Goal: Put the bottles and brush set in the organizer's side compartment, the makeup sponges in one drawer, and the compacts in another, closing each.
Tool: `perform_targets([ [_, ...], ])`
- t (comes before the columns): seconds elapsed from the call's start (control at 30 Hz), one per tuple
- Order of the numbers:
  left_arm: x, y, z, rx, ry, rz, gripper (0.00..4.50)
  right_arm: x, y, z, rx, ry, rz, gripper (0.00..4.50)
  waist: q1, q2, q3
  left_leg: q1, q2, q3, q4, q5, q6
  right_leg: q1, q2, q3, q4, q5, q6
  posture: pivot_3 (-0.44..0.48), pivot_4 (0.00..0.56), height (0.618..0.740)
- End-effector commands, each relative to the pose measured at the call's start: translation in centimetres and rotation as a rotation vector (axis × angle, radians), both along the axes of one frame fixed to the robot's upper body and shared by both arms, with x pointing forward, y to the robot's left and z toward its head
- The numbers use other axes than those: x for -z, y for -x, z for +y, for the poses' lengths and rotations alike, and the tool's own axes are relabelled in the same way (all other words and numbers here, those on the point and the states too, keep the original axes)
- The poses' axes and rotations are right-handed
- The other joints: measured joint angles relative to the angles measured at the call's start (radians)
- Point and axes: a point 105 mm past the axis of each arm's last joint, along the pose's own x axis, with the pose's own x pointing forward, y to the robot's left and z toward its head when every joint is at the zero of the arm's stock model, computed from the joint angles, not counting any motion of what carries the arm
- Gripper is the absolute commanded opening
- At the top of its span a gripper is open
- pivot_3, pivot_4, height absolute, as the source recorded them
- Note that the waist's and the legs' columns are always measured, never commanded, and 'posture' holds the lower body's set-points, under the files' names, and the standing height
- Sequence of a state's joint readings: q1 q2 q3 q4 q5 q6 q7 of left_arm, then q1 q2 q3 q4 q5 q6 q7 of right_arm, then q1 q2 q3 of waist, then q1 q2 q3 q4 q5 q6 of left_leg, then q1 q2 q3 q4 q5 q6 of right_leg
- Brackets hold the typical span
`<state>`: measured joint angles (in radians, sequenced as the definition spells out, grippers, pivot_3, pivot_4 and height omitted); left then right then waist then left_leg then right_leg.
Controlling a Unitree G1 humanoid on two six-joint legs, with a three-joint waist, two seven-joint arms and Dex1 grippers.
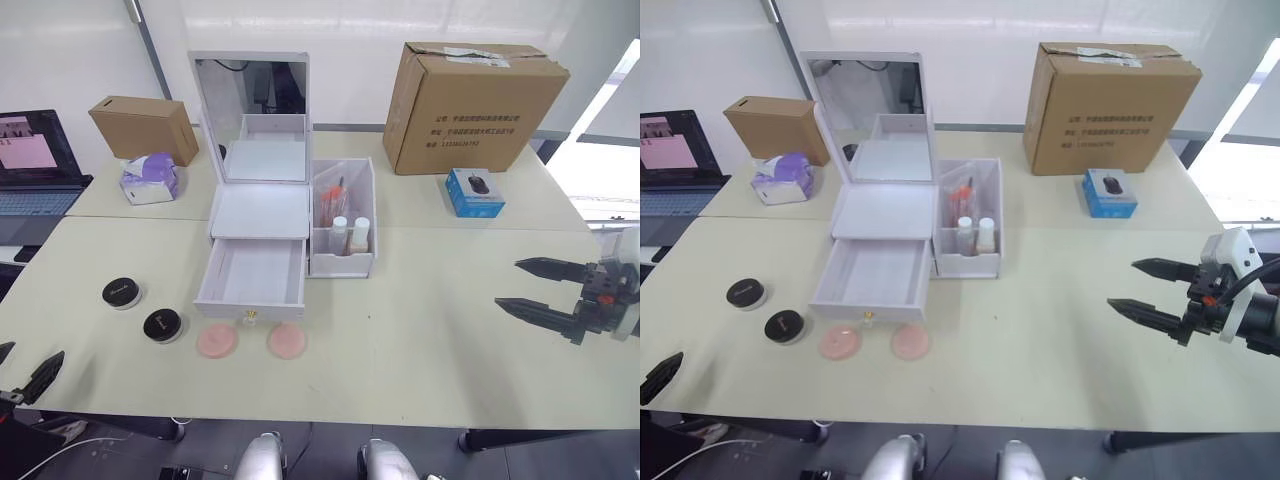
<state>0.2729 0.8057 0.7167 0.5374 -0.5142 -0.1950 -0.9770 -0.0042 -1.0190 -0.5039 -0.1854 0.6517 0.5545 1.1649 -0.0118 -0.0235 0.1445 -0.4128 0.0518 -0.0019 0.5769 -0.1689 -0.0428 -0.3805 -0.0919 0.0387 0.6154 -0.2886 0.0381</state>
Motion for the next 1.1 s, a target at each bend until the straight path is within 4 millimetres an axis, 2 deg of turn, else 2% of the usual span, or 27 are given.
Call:
perform_targets([
  [0.03, -1.0, -0.3, -0.8, 0.056, -0.012, -0.016, 4.47, -1.5, 0.1, 1.0, -0.053, -0.003, -0.056, 4.50, -0.003, -0.001, -0.001, 0.001, 0.000, 0.000, 0.000, 0.000, 0.000, -0.001, 0.000, 0.000, 0.001, 0.000, 0.001, 0.000, 0.150, 0.740],
  [0.13, -1.4, -0.8, -4.4, 0.225, 0.006, 0.030, 4.47, -1.7, 0.1, 1.9, -0.108, -0.014, -0.045, 4.50, -0.005, -0.005, -0.002, 0.004, 0.001, 0.001, 0.000, 0.000, 0.000, -0.001, 0.001, 0.000, 0.003, 0.002, 0.003, 0.000, 0.150, 0.740],
  [0.23, -2.8, -1.7, -7.2, 0.300, 0.134, 0.040, 4.47, -2.3, 0.6, 2.8, -0.176, -0.040, -0.006, 4.50, -0.003, -0.006, -0.002, 0.005, 0.002, 0.003, 0.000, 0.000, 0.000, -0.001, 0.001, 0.001, 0.003, 0.001, 0.003, 0.000, 0.150, 0.740],
  [0.33, -3.4, -0.9, -11.6, 0.532, 0.091, 0.151, 4.47, -4.0, 2.4, 4.3, -0.313, -0.063, 0.094, 4.50, 0.002, -0.005, -0.001, 0.005, 0.002, 0.003, 0.000, 0.000, 0.000, -0.002, 0.000, 0.001, 0.005, 0.001, 0.003, 0.000, 0.150, 0.740],
  [0.43, -3.6, -0.3, -13.4, 0.620, 0.065, 0.199, 4.47, -5.6, 3.5, 5.0, -0.388, -0.048, 0.130, 4.50, 0.001, -0.004, -0.002, 0.005, 0.002, 0.005, 0.001, 0.000, 0.000, -0.003, 0.000, 0.002, 0.005, 0.001, 0.003, 0.000, 0.150, 0.740],
  [0.5, -3.6, 0.0, -14.7, 0.685, 0.045, 0.221, 4.47, -6.5, 4.1, 5.4, -0.429, -0.032, 0.149, 4.50, 0.001, -0.004, -0.001, 0.005, 0.002, 0.005, 0.000, 0.000, 0.000, -0.003, 0.001, 0.002, 0.005, 0.001, 0.003, 0.000, 0.150, 0.740],
  [0.7, -1.4, 0.9, -21.7, 0.885, 0.042, 0.234, 4.47, -6.6, 4.4, 5.9, -0.446, -0.002, 0.150, 4.50, 0.004, -0.005, -0.002, 0.004, 0.002, 0.005, 0.001, 0.000, 0.000, -0.004, 0.001, 0.003, 0.004, 0.001, 0.003, 0.000, 0.150, 0.740],
  [0.77, -0.6, 1.2, -22.9, 0.903, 0.037, 0.237, 4.47, -6.6, 4.6, 6.1, -0.447, 0.003, 0.154, 4.50, 0.004, -0.005, -0.002, 0.004, 0.002, 0.005, 0.003, 0.000, 0.000, -0.004, 0.001, 0.003, 0.004, 0.001, 0.003, 0.000, 0.150, 0.740],
  [0.9, 0.5, 0.4, -23.5, 0.848, 0.023, 0.211, 4.47, -7.3, 4.9, 6.5, -0.425, 0.016, 0.140, 4.50, 0.004, -0.004, -0.002, 0.004, 0.002, 0.004, 0.005, 0.000, 0.001, -0.004, 0.003, 0.004, 0.007, 0.001, 0.003, 0.000, 0.150, 0.740],
  [1.03, 0.8, -0.1, -23.5, 0.819, 0.014, 0.202, 4.47, -7.7, 5.2, 6.4, -0.400, 0.011, 0.137, 4.50, 0.010, -0.005, -0.002, 0.004, 0.002, 0.004, 0.009, 0.000, 0.001, -0.003, 0.003, 0.004, 0.007, 0.001, 0.003, 0.000, 0.150, 0.740],
  [1.1, 0.9, -0.6, -24.6, 0.806, 0.059, 0.184, 4.47, -7.9, 5.7, 6.6, -0.391, 0.017, 0.150, 4.50, 0.015, -0.004, -0.003, 0.003, 0.002, 0.003, 0.012, 0.000, 0.001, -0.002, 0.003, 0.004, 0.007, 0.001, 0.004, 0.000, 0.150, 0.740],
])
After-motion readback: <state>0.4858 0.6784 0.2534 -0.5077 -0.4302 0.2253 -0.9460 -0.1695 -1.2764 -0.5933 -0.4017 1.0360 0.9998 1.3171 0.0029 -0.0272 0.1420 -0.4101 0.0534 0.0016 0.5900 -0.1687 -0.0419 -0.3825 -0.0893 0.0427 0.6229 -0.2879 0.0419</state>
